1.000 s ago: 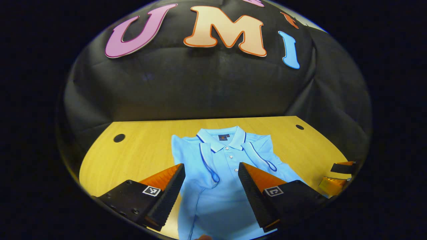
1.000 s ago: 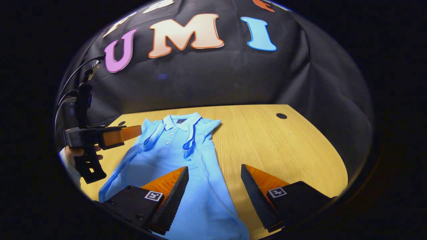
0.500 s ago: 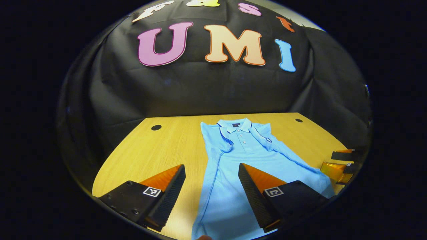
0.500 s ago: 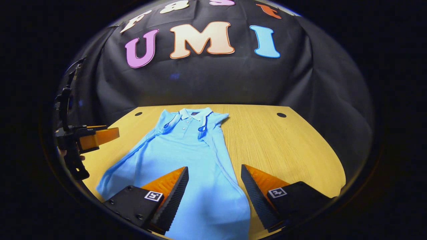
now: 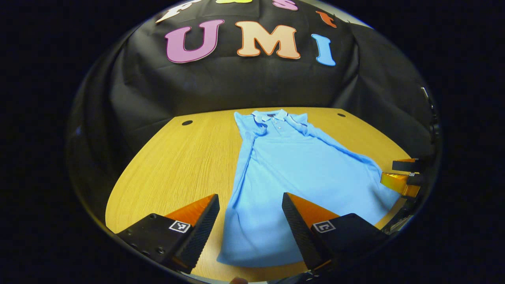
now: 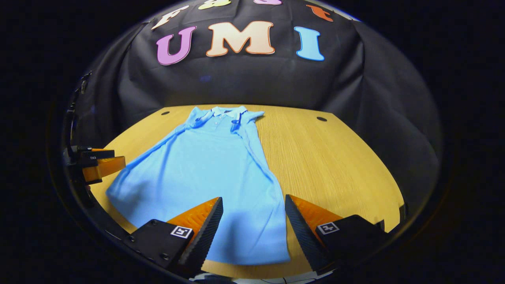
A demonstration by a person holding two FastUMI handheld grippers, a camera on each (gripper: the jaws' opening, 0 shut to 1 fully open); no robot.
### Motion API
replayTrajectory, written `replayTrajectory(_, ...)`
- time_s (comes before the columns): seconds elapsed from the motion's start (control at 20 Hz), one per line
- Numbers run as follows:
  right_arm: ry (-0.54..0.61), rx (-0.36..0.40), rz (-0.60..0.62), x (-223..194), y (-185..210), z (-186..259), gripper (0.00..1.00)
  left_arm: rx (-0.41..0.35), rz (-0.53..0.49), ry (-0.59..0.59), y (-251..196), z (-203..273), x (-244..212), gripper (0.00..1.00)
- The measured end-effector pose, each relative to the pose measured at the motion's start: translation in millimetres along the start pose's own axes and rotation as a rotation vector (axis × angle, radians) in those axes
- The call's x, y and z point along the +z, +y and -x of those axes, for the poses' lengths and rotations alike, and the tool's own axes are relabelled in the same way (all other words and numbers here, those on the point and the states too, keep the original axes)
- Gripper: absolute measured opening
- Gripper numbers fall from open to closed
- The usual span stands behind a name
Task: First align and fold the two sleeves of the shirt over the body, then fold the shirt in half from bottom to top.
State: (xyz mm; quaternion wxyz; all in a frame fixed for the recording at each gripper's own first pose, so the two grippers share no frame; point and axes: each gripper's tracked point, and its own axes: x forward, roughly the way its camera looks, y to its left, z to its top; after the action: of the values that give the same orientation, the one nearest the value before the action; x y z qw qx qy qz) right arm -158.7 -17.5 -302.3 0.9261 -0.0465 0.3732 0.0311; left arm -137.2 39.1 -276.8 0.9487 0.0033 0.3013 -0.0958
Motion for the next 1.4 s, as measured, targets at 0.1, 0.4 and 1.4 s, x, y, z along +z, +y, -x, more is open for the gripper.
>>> replayTrajectory(0.1, 0.013, -0.006, 0.007, -11.6, -2.8, 4.7, 0.98, -0.001, 0.0, 0.03, -5.9, 6.0, -20.3, 0.96)
replayTrajectory(0.4, 0.062, -0.048, 0.037, -44.2, -13.3, 6.1, 0.96, 0.037, -0.002, 0.124, -8.9, 15.8, -70.9, 0.98)
replayTrajectory(1.4, 0.006, 0.2, -0.133, 44.3, 41.1, 3.9, 0.02, -0.024, 0.173, 0.068, -37.2, 14.8, 1.8, 0.0)
